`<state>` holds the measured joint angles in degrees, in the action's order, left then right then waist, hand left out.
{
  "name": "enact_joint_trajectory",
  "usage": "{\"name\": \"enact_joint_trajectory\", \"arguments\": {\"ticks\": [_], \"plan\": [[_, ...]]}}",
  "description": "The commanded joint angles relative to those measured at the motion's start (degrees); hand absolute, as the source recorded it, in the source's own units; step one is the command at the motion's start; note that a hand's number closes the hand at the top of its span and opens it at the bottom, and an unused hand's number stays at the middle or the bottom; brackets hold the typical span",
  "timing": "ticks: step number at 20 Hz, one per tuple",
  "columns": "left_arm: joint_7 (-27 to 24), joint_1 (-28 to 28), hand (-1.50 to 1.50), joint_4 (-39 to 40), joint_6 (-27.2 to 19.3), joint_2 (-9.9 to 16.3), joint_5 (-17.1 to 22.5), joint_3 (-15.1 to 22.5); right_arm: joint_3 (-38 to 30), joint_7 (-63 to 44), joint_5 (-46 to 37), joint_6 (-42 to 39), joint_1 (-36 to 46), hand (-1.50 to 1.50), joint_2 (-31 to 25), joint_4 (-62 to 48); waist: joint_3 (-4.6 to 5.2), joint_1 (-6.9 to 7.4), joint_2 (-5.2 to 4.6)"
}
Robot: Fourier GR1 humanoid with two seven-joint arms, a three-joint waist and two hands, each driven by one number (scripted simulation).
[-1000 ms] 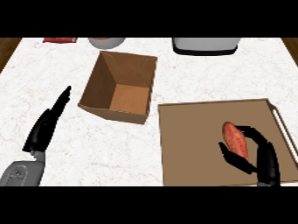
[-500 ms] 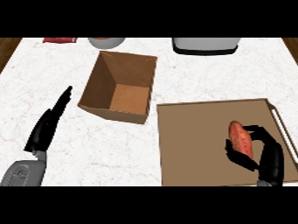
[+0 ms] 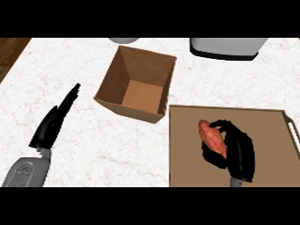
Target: Pick the sweet potato from the tray and place it in the cardboard box
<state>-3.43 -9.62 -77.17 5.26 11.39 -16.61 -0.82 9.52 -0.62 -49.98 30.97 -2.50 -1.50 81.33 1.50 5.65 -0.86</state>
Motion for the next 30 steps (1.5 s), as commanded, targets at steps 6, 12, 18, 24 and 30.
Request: {"name": "enact_joint_trajectory", "arguments": {"ticks": [6, 12, 18, 24, 30], "plan": [[0.5, -2.3, 0.0, 0.3, 1.0, -0.9, -0.8, 2.2, 13.6, -15.6, -20.6, -7.2, 13.3, 1.5, 1.5, -3.6, -0.22, 3.51, 0.56], [1.7, -1.7, 0.0, 1.6, 1.0, -1.0, -1.1, 2.2, 17.8, -33.2, -29.4, -14.1, 22.7, 1.5, 1.5, -2.0, -0.53, 1.4, 1.89], [2.1, -2.7, 0.0, 1.9, 0.7, -1.3, -1.1, 2.0, 22.0, -52.7, -32.7, -24.9, 34.1, 1.5, 1.5, -0.2, -0.86, 1.03, 2.08], [1.5, -2.9, 0.0, 2.6, 0.3, -1.0, -0.9, 1.2, 24.8, -72.4, -29.7, -37.0, 48.0, 1.5, 1.5, 0.9, -1.11, 0.91, 1.53], [1.9, -3.4, 0.0, 2.6, -0.8, -2.2, -1.4, 1.6, 25.2, -80.8, -22.4, -43.2, 56.4, 1.5, 1.5, -2.4, -1.24, 0.05, 1.15]]}}
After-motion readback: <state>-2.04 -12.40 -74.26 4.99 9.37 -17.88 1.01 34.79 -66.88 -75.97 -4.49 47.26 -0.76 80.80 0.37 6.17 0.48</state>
